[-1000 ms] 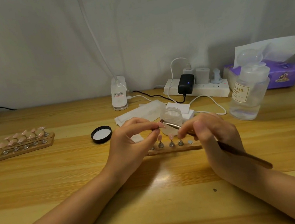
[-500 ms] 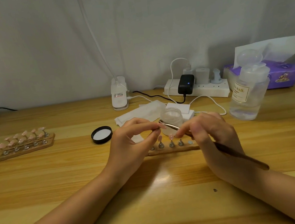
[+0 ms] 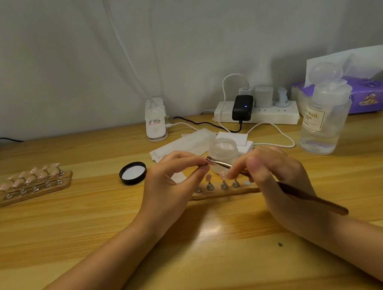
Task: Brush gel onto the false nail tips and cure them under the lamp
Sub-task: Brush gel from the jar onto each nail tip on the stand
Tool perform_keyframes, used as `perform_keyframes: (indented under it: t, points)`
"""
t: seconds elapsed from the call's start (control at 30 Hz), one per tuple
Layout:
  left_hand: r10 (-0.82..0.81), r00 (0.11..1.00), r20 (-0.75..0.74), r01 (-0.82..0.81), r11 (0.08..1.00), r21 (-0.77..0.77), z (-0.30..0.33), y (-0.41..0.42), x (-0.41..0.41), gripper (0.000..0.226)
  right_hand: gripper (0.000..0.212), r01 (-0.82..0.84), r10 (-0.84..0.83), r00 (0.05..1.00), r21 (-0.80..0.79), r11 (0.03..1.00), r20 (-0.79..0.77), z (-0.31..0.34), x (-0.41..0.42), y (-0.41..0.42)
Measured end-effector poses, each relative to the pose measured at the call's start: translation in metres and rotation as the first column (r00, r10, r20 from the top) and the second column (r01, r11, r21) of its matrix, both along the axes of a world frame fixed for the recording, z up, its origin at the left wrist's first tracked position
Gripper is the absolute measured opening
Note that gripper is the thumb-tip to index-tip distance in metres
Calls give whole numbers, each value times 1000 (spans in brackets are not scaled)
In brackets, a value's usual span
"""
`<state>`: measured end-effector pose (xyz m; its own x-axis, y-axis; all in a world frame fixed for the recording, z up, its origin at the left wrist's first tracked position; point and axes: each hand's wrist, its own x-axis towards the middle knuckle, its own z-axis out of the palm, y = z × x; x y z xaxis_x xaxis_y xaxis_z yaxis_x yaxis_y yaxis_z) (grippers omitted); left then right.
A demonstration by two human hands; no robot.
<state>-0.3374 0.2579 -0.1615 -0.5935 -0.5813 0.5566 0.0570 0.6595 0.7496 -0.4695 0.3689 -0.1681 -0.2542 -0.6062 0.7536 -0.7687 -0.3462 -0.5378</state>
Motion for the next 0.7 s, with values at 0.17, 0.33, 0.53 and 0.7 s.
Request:
perform_keyframes:
  t: [0.17,0.33,0.53,0.7]
  points:
    - [-16,1000,-9,16,1000,9,0,0,1,19,37,-8,9,993,-17,1000,114,-2,-4,4]
    - [-25,999,-41,26,1000,10,0,0,1,17,29,-13,4,982,46,999,189,2,-5,4]
    - [-39,997,-71,36,999,-39,1,2,2,19,4,-56,35,968,77,995,247,4,-2,-1]
    - [3,999,-36,-6,996,-90,-1,3,2,19,19,-49,31,989,125,991,142,6,-2,0]
